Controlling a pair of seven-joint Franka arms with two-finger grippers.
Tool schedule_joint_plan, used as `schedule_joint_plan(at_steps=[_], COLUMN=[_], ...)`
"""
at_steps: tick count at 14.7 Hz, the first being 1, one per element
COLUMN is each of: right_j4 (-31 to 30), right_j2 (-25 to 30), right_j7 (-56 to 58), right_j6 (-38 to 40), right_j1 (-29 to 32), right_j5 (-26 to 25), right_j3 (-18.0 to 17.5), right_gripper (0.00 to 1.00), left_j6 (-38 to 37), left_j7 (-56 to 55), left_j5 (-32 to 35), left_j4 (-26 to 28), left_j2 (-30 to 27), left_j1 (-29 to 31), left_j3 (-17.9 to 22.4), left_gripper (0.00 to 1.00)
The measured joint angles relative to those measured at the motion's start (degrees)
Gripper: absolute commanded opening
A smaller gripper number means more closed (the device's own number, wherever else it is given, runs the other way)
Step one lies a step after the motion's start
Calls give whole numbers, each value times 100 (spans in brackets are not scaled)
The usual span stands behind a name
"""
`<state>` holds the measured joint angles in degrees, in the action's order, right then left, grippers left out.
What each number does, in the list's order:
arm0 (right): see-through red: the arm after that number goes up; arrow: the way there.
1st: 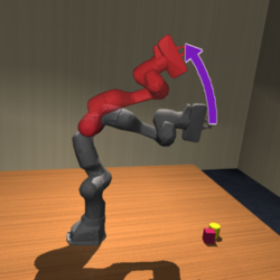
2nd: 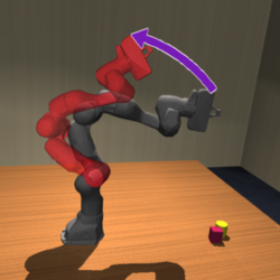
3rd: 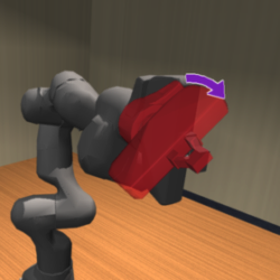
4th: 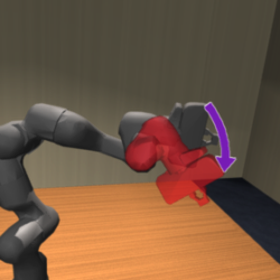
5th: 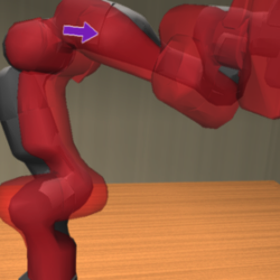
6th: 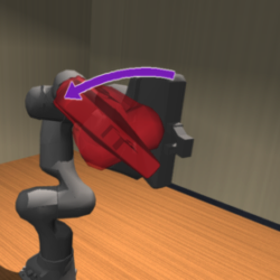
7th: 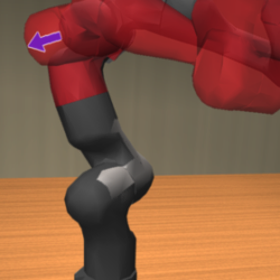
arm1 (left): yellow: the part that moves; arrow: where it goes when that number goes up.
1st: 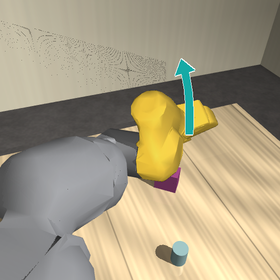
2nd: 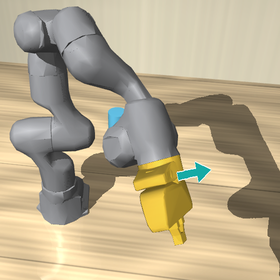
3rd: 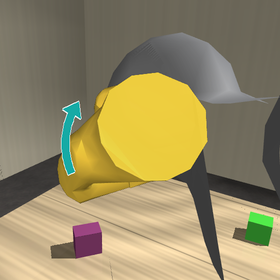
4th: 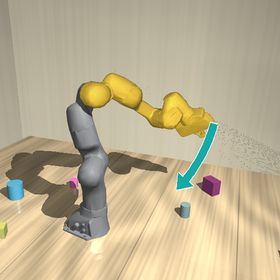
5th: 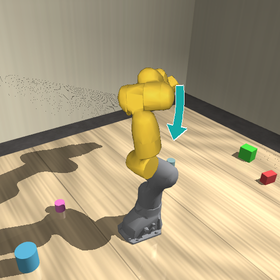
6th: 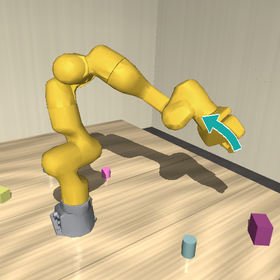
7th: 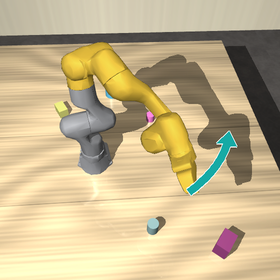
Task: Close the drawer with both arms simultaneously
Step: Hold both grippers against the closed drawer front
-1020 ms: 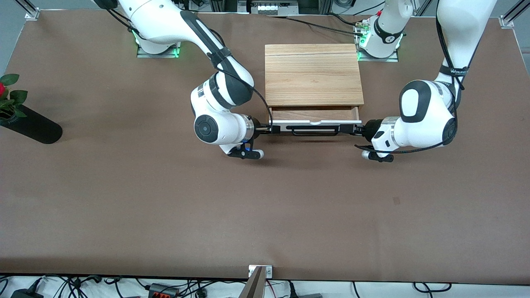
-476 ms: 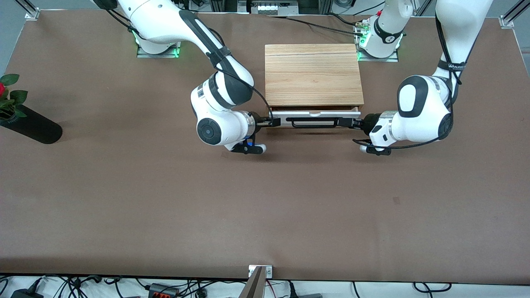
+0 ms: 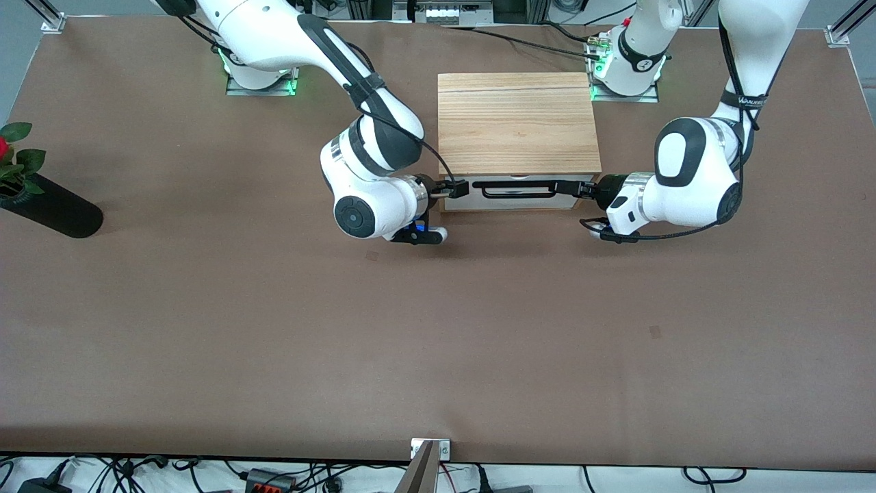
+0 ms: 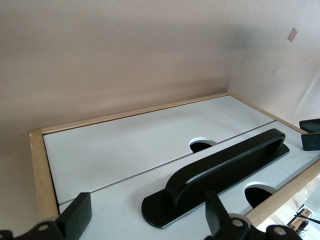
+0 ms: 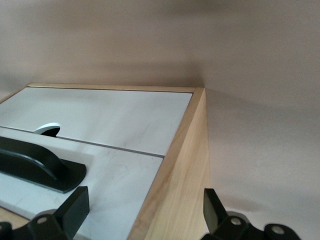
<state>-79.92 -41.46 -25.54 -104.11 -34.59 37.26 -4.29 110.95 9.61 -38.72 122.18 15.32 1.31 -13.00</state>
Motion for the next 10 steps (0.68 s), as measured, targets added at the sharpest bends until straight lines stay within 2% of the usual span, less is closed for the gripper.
schedule_joint_plan(at_steps=[7, 10], right_j4=[53, 191], right_j2=[-19, -3], right_j7=[396, 415], right_j6=[149, 114], right_j1=[89, 114], right_j5=[38, -17], right_j3=[15, 204], right_gripper=[100, 100], left_j6=[-18, -54], left_j7=[34, 72], left_j5=[-8, -9], left_j4=[-9, -368], left_j2=[-18, -71], left_j1=[7, 58], left_j3=[2, 39], left_gripper=[100, 100])
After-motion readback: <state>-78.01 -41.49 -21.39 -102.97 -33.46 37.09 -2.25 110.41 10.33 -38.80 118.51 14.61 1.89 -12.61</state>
